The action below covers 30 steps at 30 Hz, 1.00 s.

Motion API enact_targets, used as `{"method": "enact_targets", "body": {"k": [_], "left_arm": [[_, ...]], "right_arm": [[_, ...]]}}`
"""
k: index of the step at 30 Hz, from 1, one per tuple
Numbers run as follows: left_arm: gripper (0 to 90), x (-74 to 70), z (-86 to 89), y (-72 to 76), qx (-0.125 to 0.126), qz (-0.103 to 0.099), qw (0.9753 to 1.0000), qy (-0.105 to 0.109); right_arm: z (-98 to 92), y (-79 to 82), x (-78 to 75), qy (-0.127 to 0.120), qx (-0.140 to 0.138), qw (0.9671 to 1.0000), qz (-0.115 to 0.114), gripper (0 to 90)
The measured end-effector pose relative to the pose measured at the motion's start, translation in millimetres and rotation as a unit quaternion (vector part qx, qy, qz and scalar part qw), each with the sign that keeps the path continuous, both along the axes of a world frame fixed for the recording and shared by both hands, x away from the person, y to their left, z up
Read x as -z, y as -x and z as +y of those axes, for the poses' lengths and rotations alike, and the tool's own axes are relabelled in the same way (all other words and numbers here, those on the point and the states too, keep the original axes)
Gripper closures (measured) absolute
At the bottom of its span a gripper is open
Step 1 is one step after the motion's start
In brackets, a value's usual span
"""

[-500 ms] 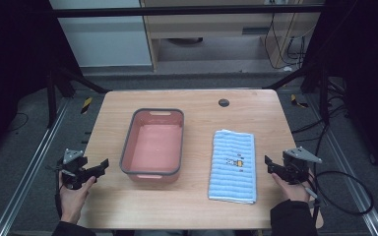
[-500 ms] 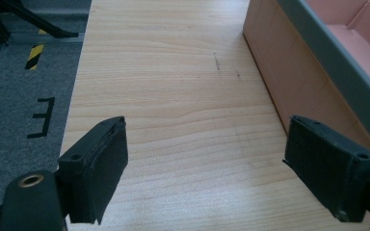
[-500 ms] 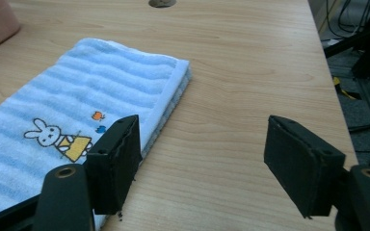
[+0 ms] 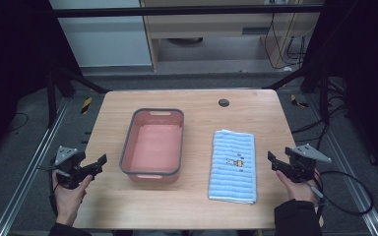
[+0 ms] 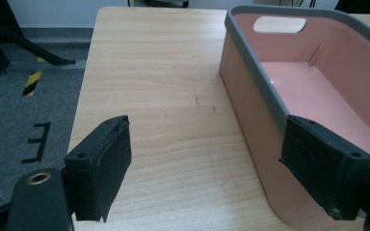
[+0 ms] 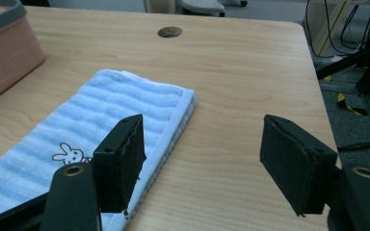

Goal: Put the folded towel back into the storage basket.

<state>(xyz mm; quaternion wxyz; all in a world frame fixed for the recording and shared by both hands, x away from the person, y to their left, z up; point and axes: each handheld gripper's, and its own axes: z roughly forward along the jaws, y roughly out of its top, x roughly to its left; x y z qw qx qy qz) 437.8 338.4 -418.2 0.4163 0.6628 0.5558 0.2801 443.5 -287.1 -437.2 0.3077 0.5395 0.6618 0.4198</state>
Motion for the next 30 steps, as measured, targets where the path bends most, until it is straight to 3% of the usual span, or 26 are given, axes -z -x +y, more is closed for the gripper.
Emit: {"method": "enact_targets", "body": {"k": [6, 13, 20, 30], "left_arm": [[20.9, -7.3, -4.6, 2.9, 0.002, -0.005, 1.0000, -0.004], [24.2, -21.3, -14.9, 10.5, 0.022, -0.031, 0.9993, 0.002], [27.1, -31.3, -27.8, 17.3, 0.038, -0.042, 0.9984, 0.005], [28.0, -36.3, -48.3, 20.7, 0.065, -0.042, 0.9970, 0.004]], "right_arm": [[1.2, 2.2, -6.9, -0.007, -0.005, 0.9999, -0.009, 32.4], [6.4, 2.9, -13.1, -0.003, -0.018, 0.9997, -0.017, 32.6], [8.7, 2.3, -16.8, 0.001, -0.022, 0.9995, -0.021, 33.9], [11.1, 0.9, -18.9, -0.002, -0.019, 0.9996, -0.022, 35.7]]}}
